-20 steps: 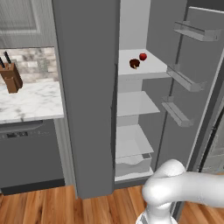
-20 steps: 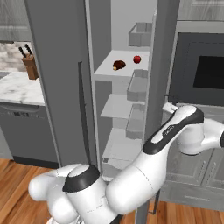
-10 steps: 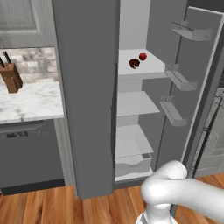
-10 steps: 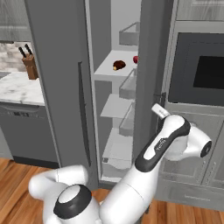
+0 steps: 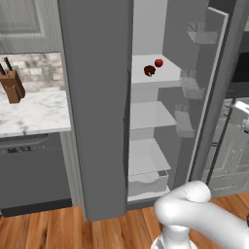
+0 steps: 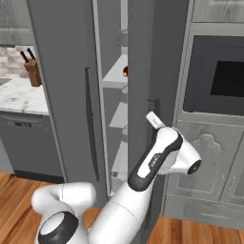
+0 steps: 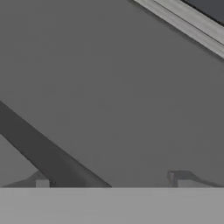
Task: Pick up the frozen steak from the freezer, place it on any shelf in the fridge, and close the fridge and freezer doors when done.
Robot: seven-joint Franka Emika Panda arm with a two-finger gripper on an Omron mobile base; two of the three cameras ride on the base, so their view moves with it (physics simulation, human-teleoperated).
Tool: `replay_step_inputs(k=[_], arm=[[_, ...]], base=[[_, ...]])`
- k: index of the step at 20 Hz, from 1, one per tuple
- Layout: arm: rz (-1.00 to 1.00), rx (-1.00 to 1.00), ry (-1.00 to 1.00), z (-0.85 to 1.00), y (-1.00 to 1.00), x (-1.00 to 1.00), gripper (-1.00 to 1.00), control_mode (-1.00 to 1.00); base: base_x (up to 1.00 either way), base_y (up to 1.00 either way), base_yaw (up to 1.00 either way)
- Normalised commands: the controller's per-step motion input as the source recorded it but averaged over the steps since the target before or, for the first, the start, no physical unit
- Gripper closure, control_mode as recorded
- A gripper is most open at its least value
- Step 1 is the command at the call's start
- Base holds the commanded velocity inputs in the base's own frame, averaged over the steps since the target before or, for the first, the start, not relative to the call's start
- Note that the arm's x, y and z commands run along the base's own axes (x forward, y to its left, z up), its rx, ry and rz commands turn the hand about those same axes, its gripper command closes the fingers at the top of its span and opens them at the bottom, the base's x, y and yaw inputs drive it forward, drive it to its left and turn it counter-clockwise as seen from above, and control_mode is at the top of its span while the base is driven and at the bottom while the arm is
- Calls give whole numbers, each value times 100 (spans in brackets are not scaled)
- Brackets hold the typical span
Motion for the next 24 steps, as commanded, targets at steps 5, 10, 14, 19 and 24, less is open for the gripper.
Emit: replay_step_inputs(k=[5, 10, 14, 19, 24], arm=[[0, 4, 1, 12, 61, 74, -100, -100], [0, 0, 1, 1, 73, 91, -100, -100], [0, -1, 0, 0, 60, 91, -100, -100], [-5, -3, 1, 0, 47, 84, -100, -100], [-3, -5, 5, 0, 36, 75, -100, -100]], base=[[0, 0, 0], [0, 0, 0], [0, 0, 0], [0, 0, 0], [0, 0, 0]])
